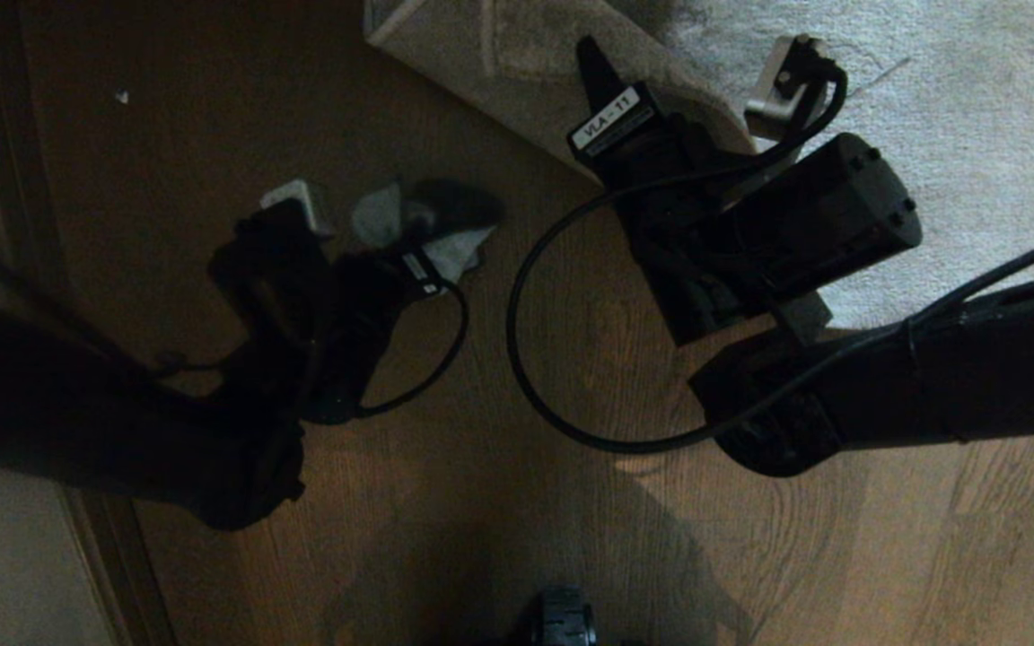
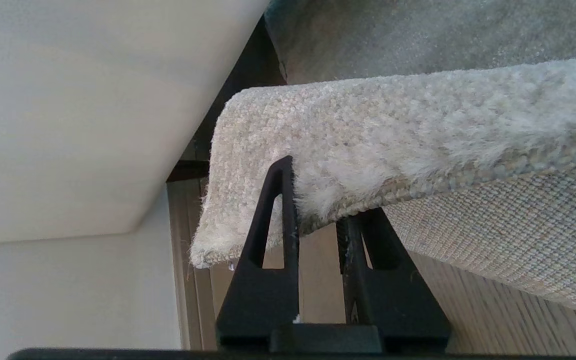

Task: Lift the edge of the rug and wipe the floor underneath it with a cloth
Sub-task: Wipe the floor under the carpet with a rag

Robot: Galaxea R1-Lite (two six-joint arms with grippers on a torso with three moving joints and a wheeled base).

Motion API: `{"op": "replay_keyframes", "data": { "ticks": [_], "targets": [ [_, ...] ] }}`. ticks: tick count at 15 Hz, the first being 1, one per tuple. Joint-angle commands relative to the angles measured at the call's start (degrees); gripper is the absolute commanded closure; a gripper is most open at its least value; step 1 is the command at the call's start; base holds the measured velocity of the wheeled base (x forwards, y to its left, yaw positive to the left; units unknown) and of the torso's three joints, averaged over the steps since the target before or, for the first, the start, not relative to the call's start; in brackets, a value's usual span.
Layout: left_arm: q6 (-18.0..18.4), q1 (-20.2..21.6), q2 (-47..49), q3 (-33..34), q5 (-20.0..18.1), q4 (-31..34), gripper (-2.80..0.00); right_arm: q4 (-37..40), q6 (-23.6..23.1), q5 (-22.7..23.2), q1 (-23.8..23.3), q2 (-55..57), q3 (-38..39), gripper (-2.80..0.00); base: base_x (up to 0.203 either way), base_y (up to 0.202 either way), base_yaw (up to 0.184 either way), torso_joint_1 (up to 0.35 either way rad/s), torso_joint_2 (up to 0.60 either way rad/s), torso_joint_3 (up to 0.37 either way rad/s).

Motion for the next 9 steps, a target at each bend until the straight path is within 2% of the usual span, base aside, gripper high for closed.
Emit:
{"op": "replay_keyframes", "data": {
  "ticks": [1, 4, 9],
  "targets": [
    [0.0, 1.5, -3.6, 0.3, 0.1, -0.5, 0.0, -2.7, 0.0, -0.1, 0.1, 0.0, 0.1, 0.0, 0.0, 0.0, 0.0, 0.0, 0.0, 0.0],
    [0.1, 3.7, -7.7, 3.6, 0.2, -0.4, 0.0, -2.7, -0.1, -0.1, 0.1, -0.1, 0.1, 0.0, 0.0, 0.0, 0.0, 0.0, 0.0, 0.0],
    [0.3, 4.2, -15.4, 17.9, 0.0, -0.3, 0.0, -2.7, -0.2, -0.1, 0.1, -0.2, 0.1, 0.0, 0.0, 0.0, 0.0, 0.0, 0.0, 0.0]
  ]
}}
